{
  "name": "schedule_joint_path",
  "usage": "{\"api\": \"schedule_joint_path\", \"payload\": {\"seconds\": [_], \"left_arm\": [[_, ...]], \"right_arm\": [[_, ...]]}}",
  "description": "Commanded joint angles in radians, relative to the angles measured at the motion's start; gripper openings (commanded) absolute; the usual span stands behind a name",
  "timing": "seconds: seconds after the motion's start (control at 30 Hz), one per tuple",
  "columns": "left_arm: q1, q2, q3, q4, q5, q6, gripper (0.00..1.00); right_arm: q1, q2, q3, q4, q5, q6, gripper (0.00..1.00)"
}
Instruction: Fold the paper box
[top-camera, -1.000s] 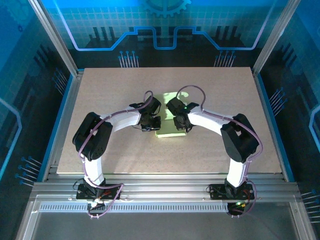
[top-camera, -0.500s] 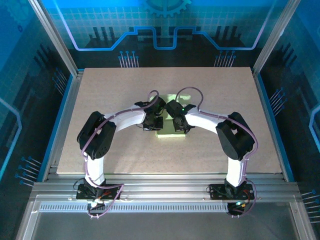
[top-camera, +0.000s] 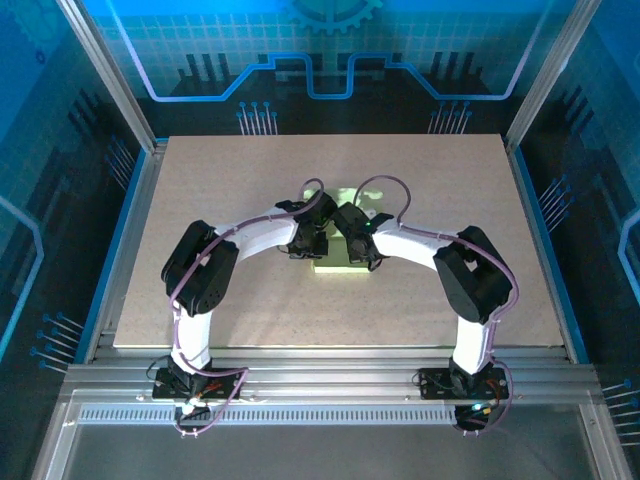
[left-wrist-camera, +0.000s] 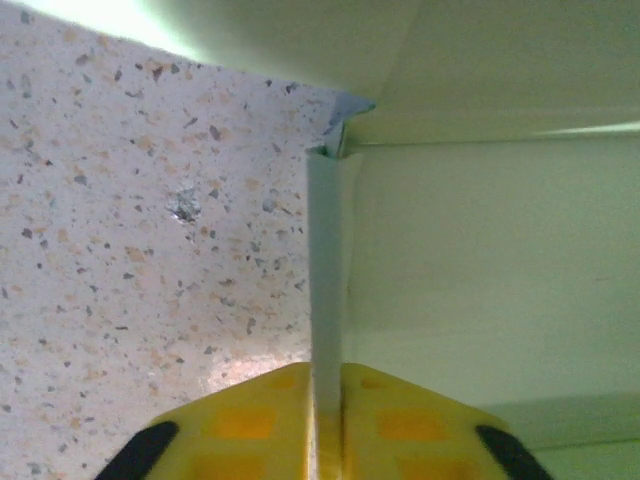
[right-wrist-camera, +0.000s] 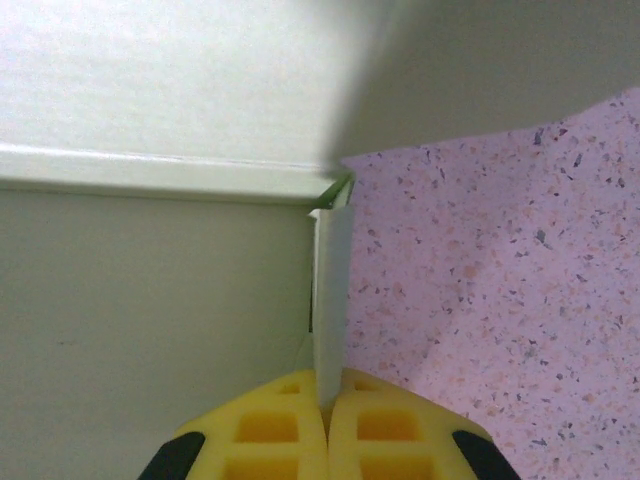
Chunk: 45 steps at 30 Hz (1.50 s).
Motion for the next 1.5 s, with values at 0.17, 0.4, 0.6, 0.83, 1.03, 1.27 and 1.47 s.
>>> {"api": "schedule_joint_path", "payload": {"seconds": [0.17,0.4,0.6,0.83,1.03,1.27,1.47], "left_arm": [[0.007,-0.062,-0.072,0.010,0.000,-0.006,0.34],[0.018,-0.130,-0.070,0.025,0.042,-0.006,0.54],[0.020,-0.153,-0.087,0.050,0.068,-0.017,0.73],[0.033,-0.219,-0.143,0.125,0.099,-0.021,0.89],[0.047,-0.233,-0.175,0.154,0.112,-0.026,0.89],[0.069,-0.204,-0.221,0.218,0.225,-0.065,0.57],[0.063,-0.158,-0.185,0.201,0.218,-0.070,0.41]], "right_arm": [[-0.007,0.003,-0.036,-0.068,0.040,0.017,0.00],[-0.007,-0.007,-0.035,-0.072,0.048,0.026,0.10],[-0.005,-0.032,-0.037,-0.066,0.056,0.020,0.36],[-0.005,-0.105,-0.077,-0.005,0.035,-0.010,0.57],[-0.010,-0.152,-0.102,0.044,-0.026,-0.031,0.60],[-0.040,-0.160,-0.121,0.069,-0.096,-0.013,0.45],[-0.040,-0.122,-0.109,0.047,-0.060,-0.001,0.36]]}}
